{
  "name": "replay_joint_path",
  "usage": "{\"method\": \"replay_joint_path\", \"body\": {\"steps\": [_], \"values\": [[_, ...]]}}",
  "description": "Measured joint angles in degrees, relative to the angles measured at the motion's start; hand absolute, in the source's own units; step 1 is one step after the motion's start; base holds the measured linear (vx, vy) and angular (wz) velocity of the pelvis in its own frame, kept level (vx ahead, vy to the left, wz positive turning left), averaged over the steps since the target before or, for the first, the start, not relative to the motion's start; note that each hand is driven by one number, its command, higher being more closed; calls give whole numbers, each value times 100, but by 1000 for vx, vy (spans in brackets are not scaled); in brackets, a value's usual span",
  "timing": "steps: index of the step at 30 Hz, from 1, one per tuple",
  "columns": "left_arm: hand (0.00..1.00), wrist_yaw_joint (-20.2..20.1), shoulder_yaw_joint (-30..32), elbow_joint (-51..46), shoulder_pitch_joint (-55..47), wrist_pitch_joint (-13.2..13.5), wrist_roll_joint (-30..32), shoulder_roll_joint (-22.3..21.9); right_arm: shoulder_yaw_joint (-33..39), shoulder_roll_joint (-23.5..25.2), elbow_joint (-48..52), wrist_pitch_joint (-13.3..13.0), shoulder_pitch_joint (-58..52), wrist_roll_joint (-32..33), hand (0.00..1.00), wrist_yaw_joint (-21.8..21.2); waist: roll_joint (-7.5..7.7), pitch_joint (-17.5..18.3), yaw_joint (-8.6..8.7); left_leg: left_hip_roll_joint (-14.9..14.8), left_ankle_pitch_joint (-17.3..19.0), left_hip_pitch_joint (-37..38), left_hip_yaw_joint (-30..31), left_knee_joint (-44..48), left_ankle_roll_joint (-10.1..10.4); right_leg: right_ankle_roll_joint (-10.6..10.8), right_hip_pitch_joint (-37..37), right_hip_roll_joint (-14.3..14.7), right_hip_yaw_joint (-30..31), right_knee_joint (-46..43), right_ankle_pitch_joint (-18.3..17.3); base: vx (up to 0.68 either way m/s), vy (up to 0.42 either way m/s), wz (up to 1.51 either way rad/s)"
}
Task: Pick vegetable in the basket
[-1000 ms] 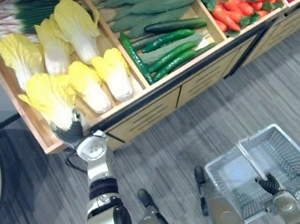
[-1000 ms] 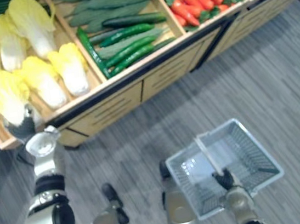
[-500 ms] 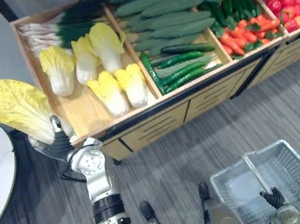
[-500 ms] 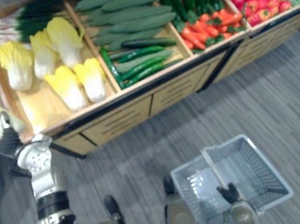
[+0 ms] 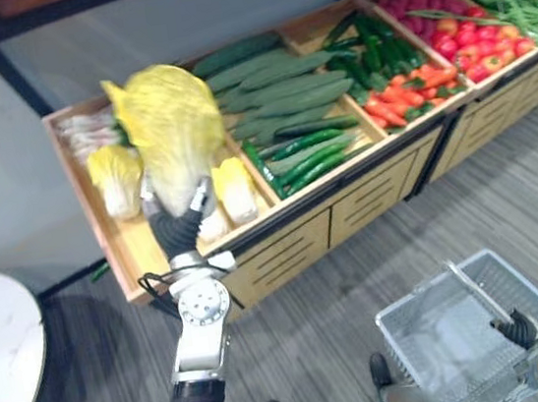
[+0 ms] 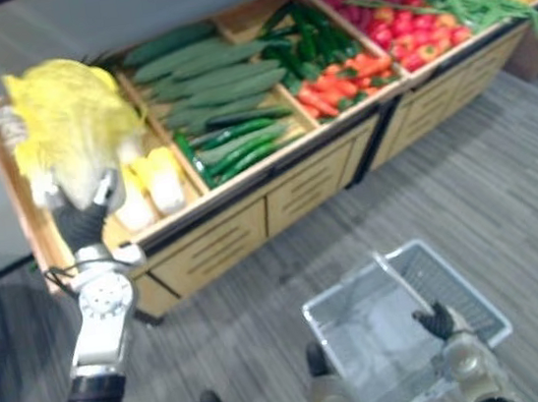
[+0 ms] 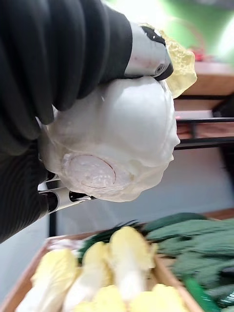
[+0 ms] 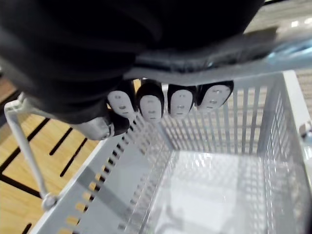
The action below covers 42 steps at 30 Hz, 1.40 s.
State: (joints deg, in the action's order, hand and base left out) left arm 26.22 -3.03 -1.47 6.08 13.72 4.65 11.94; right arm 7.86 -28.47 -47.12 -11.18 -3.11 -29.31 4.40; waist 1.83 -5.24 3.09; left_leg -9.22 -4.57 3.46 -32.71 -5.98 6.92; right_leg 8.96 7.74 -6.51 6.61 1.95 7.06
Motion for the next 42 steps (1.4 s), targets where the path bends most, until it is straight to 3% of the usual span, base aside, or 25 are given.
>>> {"method": "replay_joint_path", "body": {"steps": [9, 13, 16, 20, 24, 27, 32, 37, 42], "values": [[100, -1144, -1302, 226, -319, 438, 51, 900, -1120, -817, 1071, -107, 413, -80, 100, -1, -73, 293, 5, -81, 324, 867, -1552, 0, 322, 84, 14, 395, 1260, -27, 58, 28, -7, -83], [100, -1433, -1924, 281, -316, 579, 124, 1178, -1672, -1072, 1750, -140, 506, -236, 100, 4, -116, 460, 20, -196, 419, 1159, -2122, 3, 460, 68, 16, 604, 1421, -28, 50, -1, -14, -71], [100, -1746, -2486, 455, -302, 791, 157, 1372, -2234, -1294, 2214, -206, 863, -252, 100, 30, -157, 552, 148, -269, 468, 1319, -2437, 11, 561, 75, 24, 766, 1540, -32, 74, 25, -6, -45], [100, -2179, -3277, 571, -34, 943, 124, 1767, -2999, -1452, 2501, -474, 1483, -266, 100, 60, -176, 566, 157, -298, 502, 1523, -2843, 45, 610, -41, 37, 941, 1777, -31, 162, 39, 36, -43], [100, -2386, -3633, 729, 182, 1003, 109, 1881, -3492, -1451, 2629, -670, 1762, -405, 100, 107, -177, 566, 152, -324, 560, 1598, -3007, 52, 685, -41, 47, 1024, 1839, -43, 161, 29, 40, -20], [100, -2536, -4058, 810, 275, 1077, 107, 2166, -3980, -1454, 2656, -789, 2171, -439, 100, 144, -184, 551, 155, -487, 802, 1604, -3292, 565, 713, -52, 87, 1073, 1907, -151, 152, 14, 1, -29], [100, -2693, -4408, 813, 386, 1143, 111, 2297, -4429, -1499, 2659, -794, 2563, -441, 100, 144, -208, 531, 166, -572, 1012, 1691, -3460, 853, 744, -128, 57, 1104, 1953, -218, 96, -61, -19, -16], [100, -2898, -4637, 937, 407, 1196, 137, 2456, -4544, -1540, 2654, -896, 2856, -441, 100, 143, -288, 453, 179, -620, 1054, 1763, -3595, 1024, 731, -147, 87, 1175, 2041, -356, 81, -90, -33, -13], [100, -2899, -4727, 1133, 554, 1213, 474, 2465, -4669, -1616, 2649, -905, 3182, -441, 100, 142, -336, 321, 300, -710, 1074, 1761, -3621, 1136, 727, -175, 118, 1224, 2026, -425, 15, -95, -52, -4]]}}
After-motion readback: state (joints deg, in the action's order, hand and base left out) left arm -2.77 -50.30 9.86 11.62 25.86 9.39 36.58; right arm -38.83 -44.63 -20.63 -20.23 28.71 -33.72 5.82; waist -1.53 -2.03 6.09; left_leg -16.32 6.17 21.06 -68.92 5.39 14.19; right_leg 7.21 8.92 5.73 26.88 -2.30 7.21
